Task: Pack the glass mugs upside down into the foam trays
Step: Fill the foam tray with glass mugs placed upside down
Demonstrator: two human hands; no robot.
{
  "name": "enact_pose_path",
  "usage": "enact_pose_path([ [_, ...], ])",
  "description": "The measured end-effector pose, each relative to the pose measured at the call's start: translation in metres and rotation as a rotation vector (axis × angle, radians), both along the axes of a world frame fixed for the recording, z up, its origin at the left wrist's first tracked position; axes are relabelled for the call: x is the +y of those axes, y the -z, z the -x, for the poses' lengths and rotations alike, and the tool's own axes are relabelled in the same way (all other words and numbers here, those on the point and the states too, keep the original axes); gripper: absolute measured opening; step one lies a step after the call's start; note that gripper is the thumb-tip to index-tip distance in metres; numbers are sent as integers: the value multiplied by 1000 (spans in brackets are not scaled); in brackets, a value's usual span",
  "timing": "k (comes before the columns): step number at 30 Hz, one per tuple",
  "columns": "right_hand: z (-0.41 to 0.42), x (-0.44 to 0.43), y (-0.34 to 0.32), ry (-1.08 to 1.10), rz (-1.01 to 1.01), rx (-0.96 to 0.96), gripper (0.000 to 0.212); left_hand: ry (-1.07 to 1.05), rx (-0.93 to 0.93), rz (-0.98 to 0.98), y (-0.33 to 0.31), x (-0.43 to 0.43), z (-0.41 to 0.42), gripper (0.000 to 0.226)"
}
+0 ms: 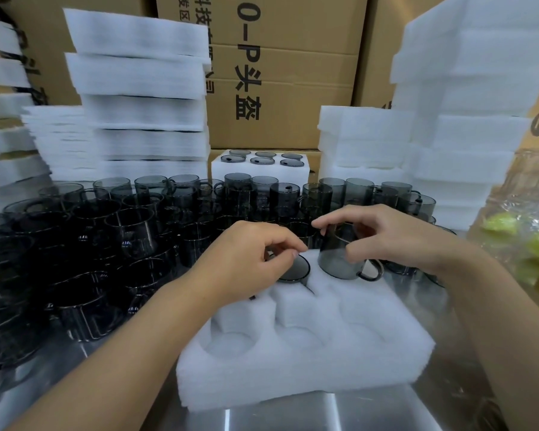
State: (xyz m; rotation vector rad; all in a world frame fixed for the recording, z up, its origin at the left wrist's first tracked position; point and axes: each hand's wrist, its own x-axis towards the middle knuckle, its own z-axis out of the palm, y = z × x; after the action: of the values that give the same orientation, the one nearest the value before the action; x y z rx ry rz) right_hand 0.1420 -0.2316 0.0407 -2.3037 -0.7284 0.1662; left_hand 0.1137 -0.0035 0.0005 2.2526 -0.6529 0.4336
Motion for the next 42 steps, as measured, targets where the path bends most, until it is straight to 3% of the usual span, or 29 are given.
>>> enact_pose_path([
  [13,-3,0,4,-77,236,42,55,-22,13,-19,-1,-1,2,21],
  [18,-2,2,4,-24,192,13,40,-26,12,-30,0,-1,2,20],
  [21,-3,2,3,65,141,-37,52,-26,8,-29,0,-1,1,19],
  [42,-7,-6,8,21,244,-26,61,-32,-6,-69,1,-1,2,18],
])
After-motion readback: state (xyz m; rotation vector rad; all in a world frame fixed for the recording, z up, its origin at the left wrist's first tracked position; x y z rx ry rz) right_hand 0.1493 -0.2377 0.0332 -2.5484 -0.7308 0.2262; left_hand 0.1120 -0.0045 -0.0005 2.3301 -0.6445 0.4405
